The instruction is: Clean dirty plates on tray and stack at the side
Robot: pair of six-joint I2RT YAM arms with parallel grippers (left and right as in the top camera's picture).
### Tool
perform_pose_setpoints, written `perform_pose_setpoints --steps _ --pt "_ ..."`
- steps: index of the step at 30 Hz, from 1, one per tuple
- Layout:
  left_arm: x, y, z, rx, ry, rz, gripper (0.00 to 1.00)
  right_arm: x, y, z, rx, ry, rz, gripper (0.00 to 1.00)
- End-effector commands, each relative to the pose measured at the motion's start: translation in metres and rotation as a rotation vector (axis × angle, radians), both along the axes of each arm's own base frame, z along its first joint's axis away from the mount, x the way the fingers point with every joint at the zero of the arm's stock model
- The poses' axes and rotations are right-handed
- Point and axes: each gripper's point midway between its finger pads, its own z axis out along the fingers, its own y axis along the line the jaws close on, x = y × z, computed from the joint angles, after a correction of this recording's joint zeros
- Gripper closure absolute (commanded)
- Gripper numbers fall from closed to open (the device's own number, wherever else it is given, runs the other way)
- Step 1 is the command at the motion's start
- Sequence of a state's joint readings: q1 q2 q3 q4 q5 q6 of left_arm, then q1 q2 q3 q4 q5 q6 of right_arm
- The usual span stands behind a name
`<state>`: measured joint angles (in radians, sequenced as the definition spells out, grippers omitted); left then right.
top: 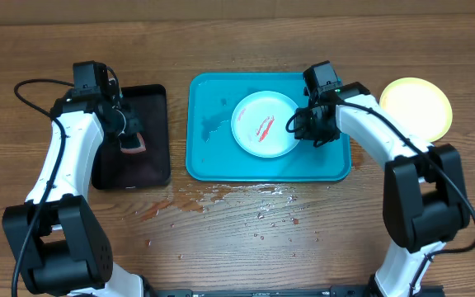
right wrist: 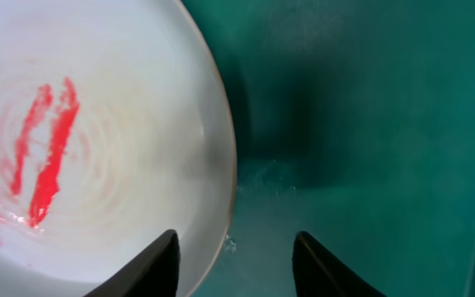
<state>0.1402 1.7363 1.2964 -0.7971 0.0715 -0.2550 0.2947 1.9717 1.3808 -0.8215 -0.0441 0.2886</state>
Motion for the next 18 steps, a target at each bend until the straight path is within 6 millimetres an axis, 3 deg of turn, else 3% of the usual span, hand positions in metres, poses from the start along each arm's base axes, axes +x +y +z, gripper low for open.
perform_pose_setpoints --steps 1,4,6,11,15,18 --pt "-0.001 -0.001 -0.002 -0.006 0.007 -0.005 0.96 0.001 -0.002 -0.014 -0.013 0.016 -0.007 0.56" --pt "-0.002 -0.001 -0.002 -0.007 0.008 -0.004 0.96 0.001 0.000 -0.024 -0.014 0.029 -0.003 0.58" --pt "-0.002 -0.001 -0.002 -0.007 0.011 -0.004 0.96 0.002 0.003 -0.029 -0.014 0.030 0.003 0.65" --pt "-0.004 -0.003 -0.001 -0.012 0.018 0.002 0.96 0.001 0.005 -0.037 -0.013 0.045 -0.017 0.94" --pt "0.001 -0.018 0.009 -0.008 -0.007 -0.037 0.96 0.000 0.009 -0.037 0.003 0.052 -0.027 0.96" --pt "0.011 -0.040 0.027 0.003 -0.065 -0.095 0.96 -0.002 0.016 -0.036 0.025 0.062 -0.047 0.96"
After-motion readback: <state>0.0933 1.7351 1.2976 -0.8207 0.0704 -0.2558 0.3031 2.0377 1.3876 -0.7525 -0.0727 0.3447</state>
